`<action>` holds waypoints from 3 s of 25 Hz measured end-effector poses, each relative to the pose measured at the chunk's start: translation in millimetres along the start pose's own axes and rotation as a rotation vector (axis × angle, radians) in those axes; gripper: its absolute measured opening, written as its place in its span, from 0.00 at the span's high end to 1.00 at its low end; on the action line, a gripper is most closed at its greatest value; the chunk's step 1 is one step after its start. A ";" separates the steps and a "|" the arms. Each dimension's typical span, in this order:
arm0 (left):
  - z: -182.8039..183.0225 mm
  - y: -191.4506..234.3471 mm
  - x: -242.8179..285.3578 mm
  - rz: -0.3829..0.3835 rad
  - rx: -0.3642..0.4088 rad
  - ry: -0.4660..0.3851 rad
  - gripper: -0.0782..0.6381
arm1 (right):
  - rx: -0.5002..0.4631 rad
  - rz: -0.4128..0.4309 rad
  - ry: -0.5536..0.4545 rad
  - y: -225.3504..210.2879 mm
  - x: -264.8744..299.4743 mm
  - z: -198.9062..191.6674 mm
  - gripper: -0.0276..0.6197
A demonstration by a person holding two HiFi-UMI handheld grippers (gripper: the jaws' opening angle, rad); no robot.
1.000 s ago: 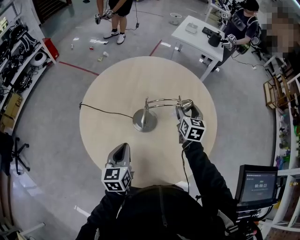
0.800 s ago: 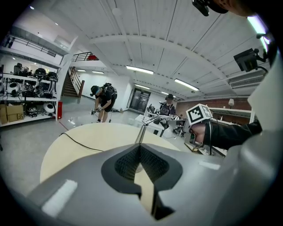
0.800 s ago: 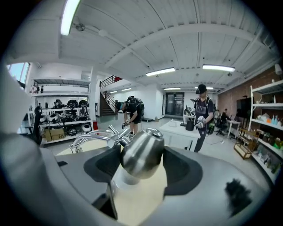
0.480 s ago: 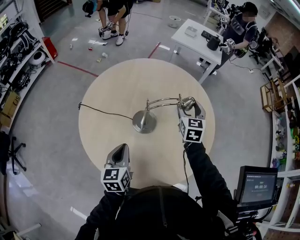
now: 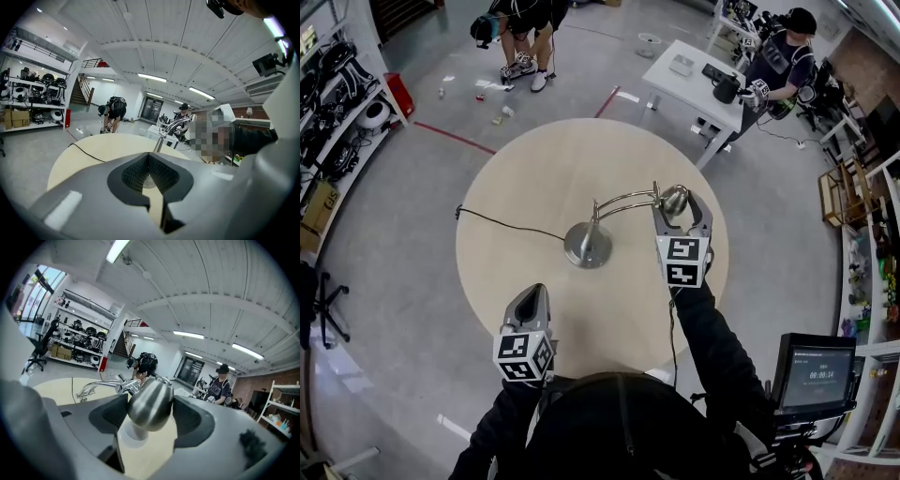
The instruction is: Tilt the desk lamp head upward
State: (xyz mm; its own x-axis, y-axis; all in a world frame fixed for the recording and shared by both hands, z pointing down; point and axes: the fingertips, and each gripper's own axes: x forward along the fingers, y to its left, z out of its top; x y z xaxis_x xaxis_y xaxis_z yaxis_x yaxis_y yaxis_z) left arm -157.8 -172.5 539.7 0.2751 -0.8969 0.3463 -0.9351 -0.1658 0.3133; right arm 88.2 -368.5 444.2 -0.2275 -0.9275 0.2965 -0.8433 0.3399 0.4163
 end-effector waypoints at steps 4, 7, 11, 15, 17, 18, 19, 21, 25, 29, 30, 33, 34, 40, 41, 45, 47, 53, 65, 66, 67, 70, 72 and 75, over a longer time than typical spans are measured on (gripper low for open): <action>3.3 5.7 0.9 0.011 0.001 -0.010 0.88 | -0.108 -0.001 -0.016 1.7 -1.5 14.6 0.47; 4.8 9.1 1.2 0.013 0.000 -0.015 0.88 | -0.151 0.004 -0.027 5.3 -1.2 22.8 0.47; 2.5 7.1 1.5 0.010 0.000 -0.015 0.88 | -0.212 0.015 -0.048 9.0 -3.5 30.6 0.47; 2.7 8.3 6.4 0.008 0.002 -0.015 0.88 | -0.296 0.016 -0.073 16.4 -2.5 43.5 0.47; 3.2 9.4 7.3 0.010 0.002 -0.014 0.88 | -0.335 0.023 -0.081 20.5 -2.2 50.7 0.47; 3.5 9.3 6.5 0.012 0.001 -0.013 0.88 | -0.352 0.028 -0.086 22.0 -3.1 54.4 0.47; 3.9 9.0 5.3 0.013 0.000 -0.011 0.88 | -0.368 0.033 -0.091 23.2 -4.3 58.2 0.47; 4.7 8.9 3.5 0.015 -0.003 -0.007 0.88 | -0.397 0.039 -0.099 25.8 -6.0 65.6 0.47; 3.2 11.6 5.4 0.017 -0.003 -0.005 0.88 | -0.463 0.046 -0.113 33.2 -5.0 73.6 0.47; 0.1 14.9 7.9 0.023 -0.005 -0.005 0.88 | -0.522 0.057 -0.126 41.3 -2.9 79.2 0.47; -0.2 15.2 7.6 0.024 -0.005 -0.004 0.88 | -0.535 0.060 -0.128 42.8 -3.0 80.7 0.47; -0.9 16.5 6.0 0.027 -0.008 -0.002 0.88 | -0.576 0.066 -0.133 47.7 -3.9 85.9 0.47; -0.9 16.6 5.3 0.028 -0.009 -0.002 0.88 | -0.591 0.068 -0.136 49.7 -4.3 88.1 0.47; -1.6 17.5 4.9 0.034 -0.017 -0.007 0.88 | -0.675 0.085 -0.151 61.5 -2.9 99.5 0.47; -2.1 18.6 5.0 0.036 -0.018 -0.007 0.88 | -0.685 0.087 -0.153 63.6 -2.2 100.7 0.47; -3.8 22.7 4.5 0.043 -0.022 -0.006 0.88 | -0.731 0.097 -0.155 70.6 -0.1 106.1 0.47; -3.3 24.0 1.5 0.048 -0.024 -0.006 0.88 | -0.753 0.105 -0.156 73.9 -1.6 110.1 0.47; -2.6 25.1 -2.4 0.058 -0.029 -0.006 0.88 | -0.826 0.132 -0.182 84.2 -3.4 120.0 0.47; -3.1 29.8 -10.2 0.075 -0.040 -0.002 0.88 | -0.914 0.142 -0.213 105.1 -0.5 136.1 0.47; -3.6 29.2 -10.2 0.075 -0.041 -0.002 0.88 | -0.927 0.139 -0.216 107.3 -0.1 137.0 0.47; -3.8 28.5 -10.3 0.075 -0.041 -0.003 0.88 | -0.941 0.138 -0.220 109.4 0.2 137.9 0.47; -3.7 27.0 -12.2 0.078 -0.044 -0.007 0.88 | -0.979 0.147 -0.234 114.4 0.1 140.3 0.47; -4.2 27.5 -15.0 0.084 -0.048 -0.006 0.88 | -0.998 0.155 -0.244 117.0 -0.4 141.8 0.47; -5.4 30.1 -19.4 0.096 -0.052 -0.005 0.88 | -1.018 0.160 -0.252 120.4 -0.8 143.7 0.47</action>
State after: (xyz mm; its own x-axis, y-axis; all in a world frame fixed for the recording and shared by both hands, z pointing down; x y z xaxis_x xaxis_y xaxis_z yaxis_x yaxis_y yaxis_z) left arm -190.1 -157.8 547.2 0.1837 -0.9096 0.3726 -0.9441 -0.0578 0.3244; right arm -83.2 -349.2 370.5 -0.4924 -0.8263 0.2735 -0.0159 0.3227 0.9464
